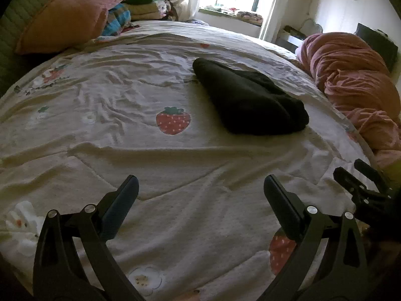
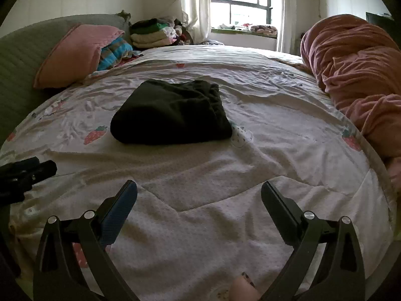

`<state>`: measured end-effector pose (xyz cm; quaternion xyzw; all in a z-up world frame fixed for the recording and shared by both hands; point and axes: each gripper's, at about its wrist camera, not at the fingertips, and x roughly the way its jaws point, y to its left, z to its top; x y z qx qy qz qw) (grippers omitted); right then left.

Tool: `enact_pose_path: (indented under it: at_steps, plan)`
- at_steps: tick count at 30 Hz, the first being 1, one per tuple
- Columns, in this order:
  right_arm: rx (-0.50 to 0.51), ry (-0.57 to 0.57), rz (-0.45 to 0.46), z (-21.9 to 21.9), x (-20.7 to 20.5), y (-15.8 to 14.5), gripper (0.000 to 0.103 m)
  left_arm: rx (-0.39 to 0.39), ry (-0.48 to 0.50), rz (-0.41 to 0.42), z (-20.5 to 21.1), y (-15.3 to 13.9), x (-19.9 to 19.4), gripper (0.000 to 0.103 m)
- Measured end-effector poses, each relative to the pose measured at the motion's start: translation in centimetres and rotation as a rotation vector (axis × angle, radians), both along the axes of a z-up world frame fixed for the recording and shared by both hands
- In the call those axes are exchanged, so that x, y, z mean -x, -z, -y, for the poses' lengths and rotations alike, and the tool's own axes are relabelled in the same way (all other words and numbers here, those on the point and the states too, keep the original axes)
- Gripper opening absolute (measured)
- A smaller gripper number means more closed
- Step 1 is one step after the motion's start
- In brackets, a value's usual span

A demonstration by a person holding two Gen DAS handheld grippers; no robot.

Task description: Fold small clothes

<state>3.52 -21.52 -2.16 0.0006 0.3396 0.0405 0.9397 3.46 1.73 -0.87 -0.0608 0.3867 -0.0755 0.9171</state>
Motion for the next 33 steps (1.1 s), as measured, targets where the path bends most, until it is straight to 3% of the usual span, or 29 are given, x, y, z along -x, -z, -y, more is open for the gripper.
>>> enact_pose_path:
  at_steps: [33]
  plan:
    - [-0.022,-0.01,-0.04,-0.34,0.41,0.87,0.098,-0.027,-0.013,0.005,-0.17,-0.22,0.41,0.094]
